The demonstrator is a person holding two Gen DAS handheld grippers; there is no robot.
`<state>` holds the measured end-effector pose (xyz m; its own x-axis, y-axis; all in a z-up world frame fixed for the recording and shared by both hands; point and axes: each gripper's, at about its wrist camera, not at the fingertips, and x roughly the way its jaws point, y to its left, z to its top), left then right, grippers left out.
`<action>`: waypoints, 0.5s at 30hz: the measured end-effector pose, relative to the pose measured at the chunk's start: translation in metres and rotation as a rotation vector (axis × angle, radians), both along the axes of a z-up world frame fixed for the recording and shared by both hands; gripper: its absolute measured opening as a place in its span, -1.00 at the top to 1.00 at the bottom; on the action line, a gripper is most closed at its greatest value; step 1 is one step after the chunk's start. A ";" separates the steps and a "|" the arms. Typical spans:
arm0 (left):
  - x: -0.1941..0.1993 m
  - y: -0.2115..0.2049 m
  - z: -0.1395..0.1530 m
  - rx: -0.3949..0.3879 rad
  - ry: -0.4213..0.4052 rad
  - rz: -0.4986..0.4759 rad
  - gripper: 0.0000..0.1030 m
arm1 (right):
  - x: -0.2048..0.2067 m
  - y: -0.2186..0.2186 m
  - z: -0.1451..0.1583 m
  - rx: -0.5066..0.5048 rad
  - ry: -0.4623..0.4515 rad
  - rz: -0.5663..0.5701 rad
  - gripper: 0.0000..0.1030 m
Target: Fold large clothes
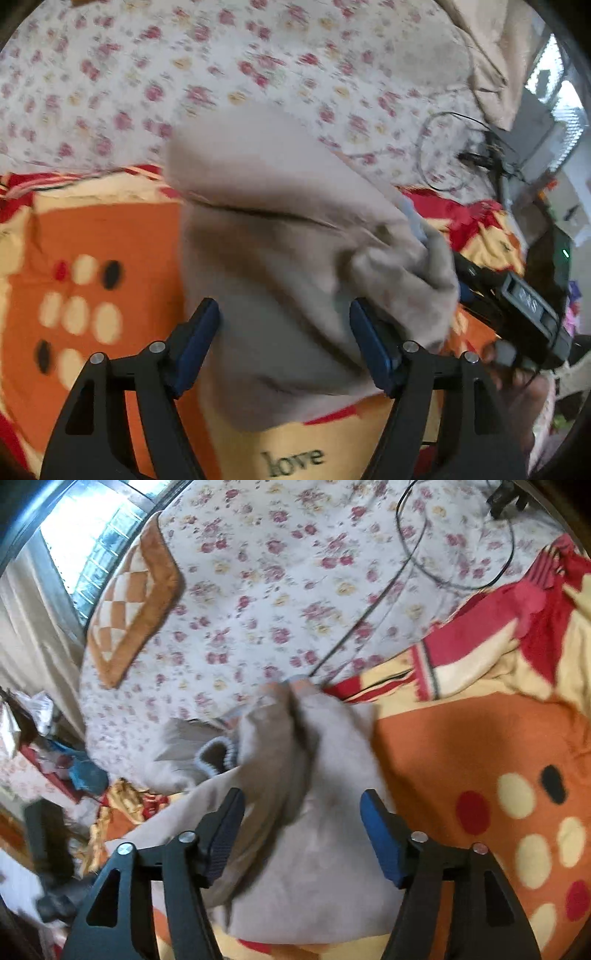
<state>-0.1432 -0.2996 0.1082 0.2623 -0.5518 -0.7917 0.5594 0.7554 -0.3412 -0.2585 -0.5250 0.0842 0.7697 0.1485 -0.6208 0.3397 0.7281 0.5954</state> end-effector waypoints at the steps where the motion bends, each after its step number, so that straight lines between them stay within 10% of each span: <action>1: -0.005 -0.007 -0.002 -0.015 -0.008 -0.010 -0.41 | 0.001 0.000 -0.001 0.017 -0.007 0.004 -0.38; 8: -0.032 -0.039 -0.016 -0.015 -0.015 -0.160 -0.41 | 0.005 -0.013 -0.013 0.154 -0.044 -0.020 -0.49; 15: -0.018 0.012 0.018 -0.006 -0.083 -0.037 -0.41 | 0.010 -0.005 -0.011 0.137 -0.064 0.034 -0.63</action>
